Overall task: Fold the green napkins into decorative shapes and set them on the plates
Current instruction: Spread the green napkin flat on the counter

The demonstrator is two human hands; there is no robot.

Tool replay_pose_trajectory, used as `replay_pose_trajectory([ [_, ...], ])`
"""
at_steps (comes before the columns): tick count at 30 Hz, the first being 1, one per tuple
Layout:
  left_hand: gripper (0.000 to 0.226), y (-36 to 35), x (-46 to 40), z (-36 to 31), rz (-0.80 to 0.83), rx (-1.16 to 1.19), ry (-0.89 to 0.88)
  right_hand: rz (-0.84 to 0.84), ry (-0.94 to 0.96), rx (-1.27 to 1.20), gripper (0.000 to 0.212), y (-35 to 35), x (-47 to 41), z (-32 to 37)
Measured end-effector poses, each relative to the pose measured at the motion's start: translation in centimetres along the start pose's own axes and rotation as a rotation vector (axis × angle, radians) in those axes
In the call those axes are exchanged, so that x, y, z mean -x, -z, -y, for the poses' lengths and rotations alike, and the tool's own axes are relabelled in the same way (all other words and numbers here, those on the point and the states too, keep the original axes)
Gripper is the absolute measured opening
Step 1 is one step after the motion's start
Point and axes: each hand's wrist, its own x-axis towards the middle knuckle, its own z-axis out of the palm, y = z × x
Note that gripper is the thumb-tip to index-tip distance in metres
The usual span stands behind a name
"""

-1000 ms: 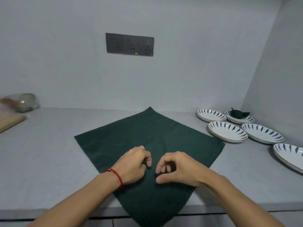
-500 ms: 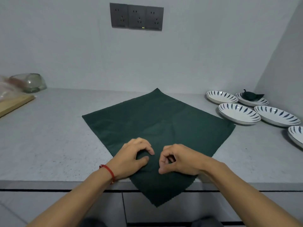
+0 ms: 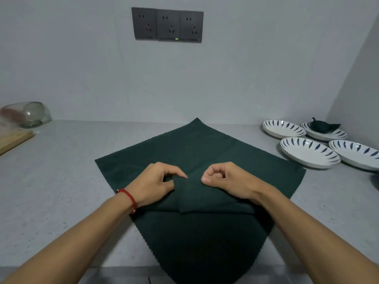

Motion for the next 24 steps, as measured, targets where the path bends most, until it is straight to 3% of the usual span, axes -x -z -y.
replay_pose_trajectory([
  [3, 0.020, 0.8, -4.1, 1.0, -0.043, -0.006, 0.131, 0.031, 0.055, 0.024, 0.027, 3.4, -0.7, -0.2],
  [6, 0.019, 1.8, -8.7, 2.5, 0.044, 0.008, 0.275, -0.003, 0.082, 0.249, 0.050, 6.2, -2.9, -1.6],
  [8, 0.033, 2.3, -12.5, 3.6, 0.068, 0.007, 0.353, -0.095, 0.117, 0.392, 0.038, 7.4, -6.2, -3.3],
  [10, 0.041, 2.5, -16.2, 4.6, 0.052, -0.024, 0.416, -0.189, 0.129, 0.384, 0.012, 8.1, -9.7, -4.7],
  [15, 0.019, 2.4, -24.4, 7.7, -0.071, -0.175, 0.499, -0.366, -0.059, 0.291, 0.049, 10.8, -18.3, -6.7],
  [19, 0.022, 1.7, -29.9, 11.3, -0.206, -0.347, 0.572, -0.504, -0.175, 0.375, 0.041, 12.2, -25.4, -8.4],
  [24, 0.034, -0.4, -32.3, 15.0, -0.293, -0.655, 0.563, -0.604, -0.244, 0.812, 0.027, 10.7, -29.1, -10.2],
])
